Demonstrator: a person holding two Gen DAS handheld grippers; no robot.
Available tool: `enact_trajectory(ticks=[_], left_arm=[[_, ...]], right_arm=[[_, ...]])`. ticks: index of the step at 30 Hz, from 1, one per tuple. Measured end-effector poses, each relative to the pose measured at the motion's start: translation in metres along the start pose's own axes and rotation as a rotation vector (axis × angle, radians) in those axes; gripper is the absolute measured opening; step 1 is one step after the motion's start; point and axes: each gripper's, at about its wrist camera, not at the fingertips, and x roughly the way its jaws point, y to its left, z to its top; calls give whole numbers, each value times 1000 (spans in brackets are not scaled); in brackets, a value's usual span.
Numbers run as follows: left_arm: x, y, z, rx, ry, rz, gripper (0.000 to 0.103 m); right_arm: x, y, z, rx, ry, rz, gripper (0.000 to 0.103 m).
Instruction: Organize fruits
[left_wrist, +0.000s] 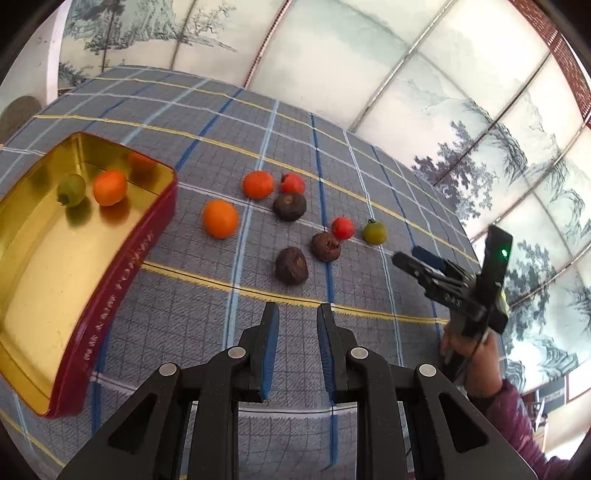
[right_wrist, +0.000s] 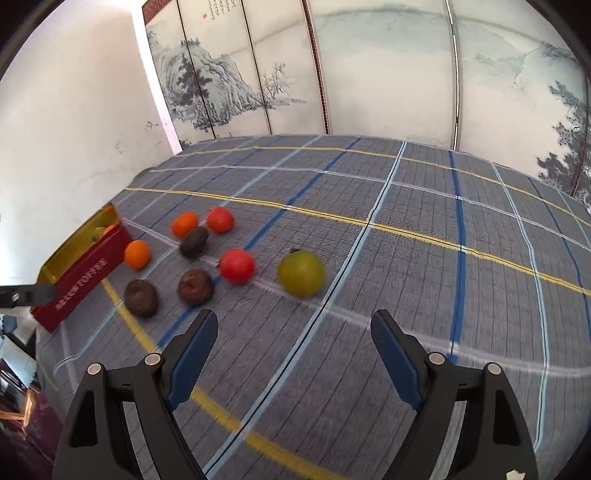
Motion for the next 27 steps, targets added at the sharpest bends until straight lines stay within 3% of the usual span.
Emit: enact_trajectory(ticks=[6, 10, 12, 13, 16, 17, 25, 27], left_arm=[[42, -5, 20, 33, 48, -62, 30], [77, -13, 30, 131, 98, 26, 30], [83, -19, 33, 193, 66, 68, 31], [85, -23, 35, 223, 55, 94, 34], [97, -26, 41, 258, 69, 140, 58], [101, -25, 42, 259, 71, 156, 60], [119, -22, 35, 278, 88, 147, 59], [119, -25, 33, 307, 72, 170, 47]], right_arm=[[11, -8, -2, 53, 5, 15, 83], [5, -20, -4, 114, -27, 47, 83], [5, -23, -3, 129, -30, 54, 83], [4, -22, -3, 128, -34, 57, 83], [3, -20, -3, 117, -38, 60, 83], [3, -20, -3, 117, -35, 58, 83], [3, -22, -3, 129, -37, 52, 88], [3, -23, -2, 133, -37, 50, 88]])
